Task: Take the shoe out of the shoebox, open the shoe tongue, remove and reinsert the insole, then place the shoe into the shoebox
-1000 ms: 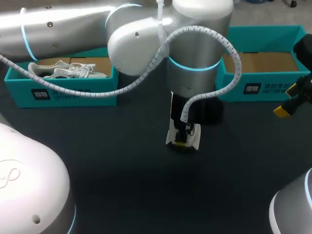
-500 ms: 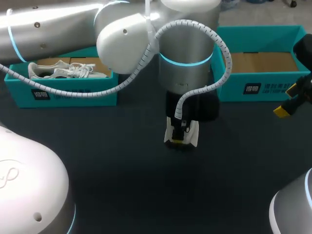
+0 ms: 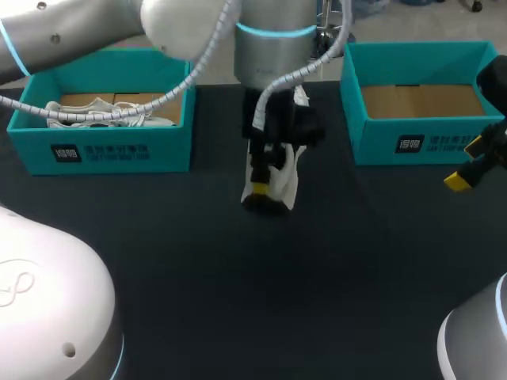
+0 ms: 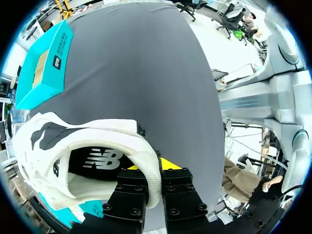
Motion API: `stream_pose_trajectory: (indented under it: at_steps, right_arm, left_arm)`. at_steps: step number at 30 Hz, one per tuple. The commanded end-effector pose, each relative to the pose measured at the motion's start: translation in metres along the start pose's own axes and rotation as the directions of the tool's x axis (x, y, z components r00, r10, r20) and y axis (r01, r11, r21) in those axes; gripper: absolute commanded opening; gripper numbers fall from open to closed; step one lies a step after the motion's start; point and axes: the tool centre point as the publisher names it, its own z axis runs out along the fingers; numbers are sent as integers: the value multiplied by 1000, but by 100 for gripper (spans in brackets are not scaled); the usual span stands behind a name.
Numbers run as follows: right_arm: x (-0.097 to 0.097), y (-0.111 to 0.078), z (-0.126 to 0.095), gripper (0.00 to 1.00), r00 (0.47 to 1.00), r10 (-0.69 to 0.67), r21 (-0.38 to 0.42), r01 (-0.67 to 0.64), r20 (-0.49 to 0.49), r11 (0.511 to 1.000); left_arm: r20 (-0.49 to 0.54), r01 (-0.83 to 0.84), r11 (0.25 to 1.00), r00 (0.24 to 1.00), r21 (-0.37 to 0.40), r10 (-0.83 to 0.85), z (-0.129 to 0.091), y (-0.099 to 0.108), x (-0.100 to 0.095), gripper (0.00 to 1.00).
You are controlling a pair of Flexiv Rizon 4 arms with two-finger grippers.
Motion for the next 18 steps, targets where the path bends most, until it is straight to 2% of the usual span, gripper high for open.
stream_pose_trajectory:
  at_steps: [1,9,18]
  right_arm:
    - [-2,3,0,100,1000,0,7,0,-4,1000]
    - [-2,3,0,100,1000,0,7,0,-4,1000]
    - [-2,3,0,100,1000,0,7,0,-4,1000]
  left_arm:
    - [-114,0,997,993,75,8,-40,72,-40,0]
    - [-106,73,995,992,64,-66,-69,143,-80,0]
    - [-76,228,971,972,68,-223,-78,224,-121,0]
